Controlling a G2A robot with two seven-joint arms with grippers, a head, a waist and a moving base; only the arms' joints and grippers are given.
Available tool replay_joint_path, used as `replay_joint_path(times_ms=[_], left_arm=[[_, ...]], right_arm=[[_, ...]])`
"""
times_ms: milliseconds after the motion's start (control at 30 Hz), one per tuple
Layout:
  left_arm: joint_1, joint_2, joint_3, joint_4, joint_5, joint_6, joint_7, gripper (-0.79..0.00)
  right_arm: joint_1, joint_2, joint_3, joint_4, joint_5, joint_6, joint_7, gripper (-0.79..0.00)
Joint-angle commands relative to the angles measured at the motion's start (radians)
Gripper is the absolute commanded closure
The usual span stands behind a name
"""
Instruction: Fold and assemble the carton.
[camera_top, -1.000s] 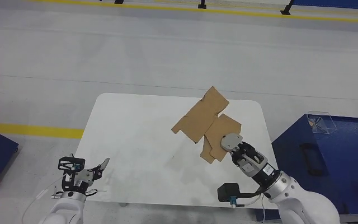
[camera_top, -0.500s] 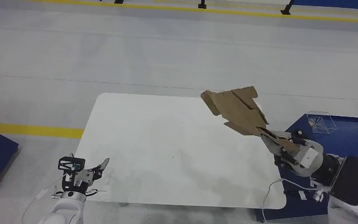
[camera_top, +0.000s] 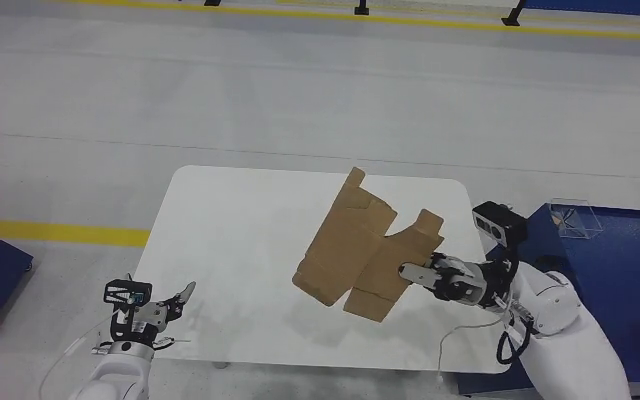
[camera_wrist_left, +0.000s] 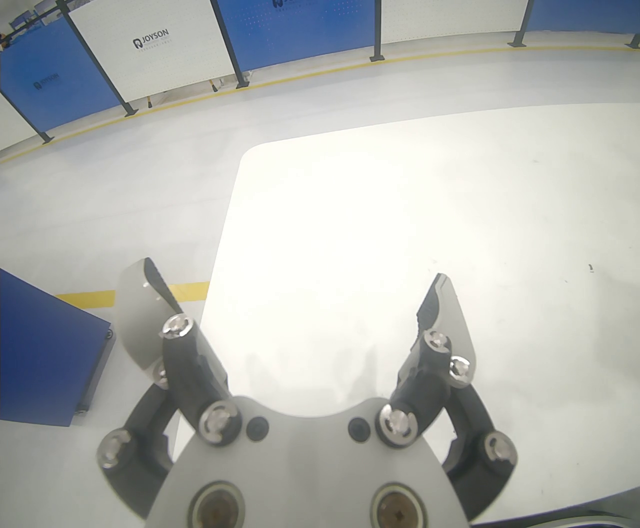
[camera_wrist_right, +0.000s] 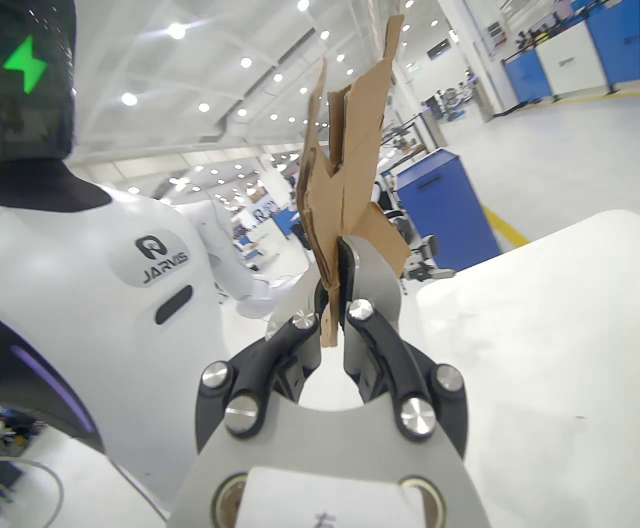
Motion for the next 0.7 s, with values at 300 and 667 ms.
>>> replay_joint_path(times_ms=[300, 667], left_arm=[[0.0, 0.0, 0.0, 0.0, 0.0, 0.0, 0.0, -0.785], [0.0, 0.0, 0.0, 0.0, 0.0, 0.0, 0.0, -0.785]], right_arm=[[0.005, 0.0, -0.023, 0.008, 0.036, 0.011, 0.01, 0.0], [0.0, -0.003, 0.026, -0.1, 0.363, 0.111, -0.036, 0.0]])
